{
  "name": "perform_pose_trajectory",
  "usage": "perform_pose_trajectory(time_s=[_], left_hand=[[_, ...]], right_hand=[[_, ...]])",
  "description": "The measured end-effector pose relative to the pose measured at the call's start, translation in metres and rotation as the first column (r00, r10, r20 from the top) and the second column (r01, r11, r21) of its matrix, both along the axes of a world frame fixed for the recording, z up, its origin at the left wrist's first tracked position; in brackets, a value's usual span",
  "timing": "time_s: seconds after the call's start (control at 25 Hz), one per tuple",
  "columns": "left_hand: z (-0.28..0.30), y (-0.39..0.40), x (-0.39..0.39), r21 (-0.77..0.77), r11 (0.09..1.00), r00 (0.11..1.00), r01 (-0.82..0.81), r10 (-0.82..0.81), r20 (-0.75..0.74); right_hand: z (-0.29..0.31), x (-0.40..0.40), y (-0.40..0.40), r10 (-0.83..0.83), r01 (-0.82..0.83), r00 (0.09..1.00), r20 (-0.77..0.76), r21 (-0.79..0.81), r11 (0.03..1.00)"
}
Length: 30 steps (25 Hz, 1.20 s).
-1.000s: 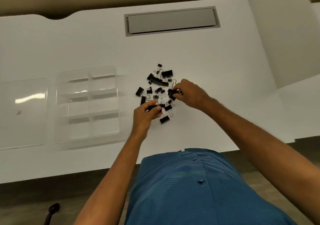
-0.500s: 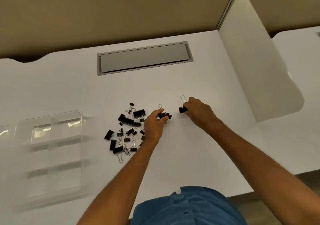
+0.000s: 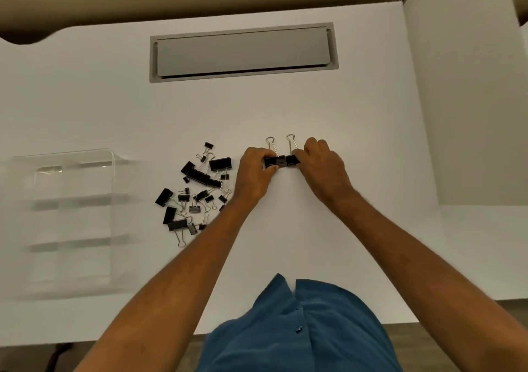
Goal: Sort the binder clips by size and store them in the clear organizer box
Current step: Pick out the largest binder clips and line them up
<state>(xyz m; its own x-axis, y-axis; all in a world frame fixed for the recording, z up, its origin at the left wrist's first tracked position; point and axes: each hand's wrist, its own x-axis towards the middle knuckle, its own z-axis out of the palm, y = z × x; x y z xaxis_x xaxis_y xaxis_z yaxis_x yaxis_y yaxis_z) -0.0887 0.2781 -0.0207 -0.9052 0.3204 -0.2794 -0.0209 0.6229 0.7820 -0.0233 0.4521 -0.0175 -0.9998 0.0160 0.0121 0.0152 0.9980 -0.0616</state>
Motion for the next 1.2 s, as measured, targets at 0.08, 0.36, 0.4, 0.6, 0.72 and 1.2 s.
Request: perform_pose_trajectory(time_s=[0.08, 0.36, 0.4, 0.6, 0.72, 1.2], left_hand=[[-0.007, 0.001, 0.002, -0.027, 0.999, 0.998, 0.034, -0.035, -0.043], [-0.010, 0.000, 0.015, -0.165, 0.978, 0.970, 0.125, -0.156, -0.188], [-0.009, 0.003, 0.015, -0.184, 0.973, 0.963, 0.142, -0.179, -0.202], [-0.011, 0.016, 0.006, -0.196, 0.969, 0.961, 0.148, -0.188, -0.203], [-0.013, 0.017, 0.002, -0.201, 0.968, 0.960, 0.153, -0.193, -0.201], [-0.020, 0.014, -0.004, -0.163, 0.978, 0.960, 0.131, -0.166, -0.224]], right_hand=[[-0.005, 0.004, 0.006, 0.002, -0.005, 0.999, -0.033, -0.072, 0.997], [-0.008, 0.031, 0.040, -0.272, 0.291, 0.956, 0.113, -0.501, 0.815], [-0.010, 0.030, 0.044, -0.308, 0.341, 0.939, 0.153, -0.541, 0.769], [-0.017, 0.012, 0.057, -0.266, 0.318, 0.948, 0.175, -0.553, 0.770], [-0.018, 0.004, 0.054, -0.174, 0.221, 0.975, 0.139, -0.545, 0.809], [-0.024, 0.008, 0.038, -0.157, 0.170, 0.985, 0.071, -0.533, 0.829]])
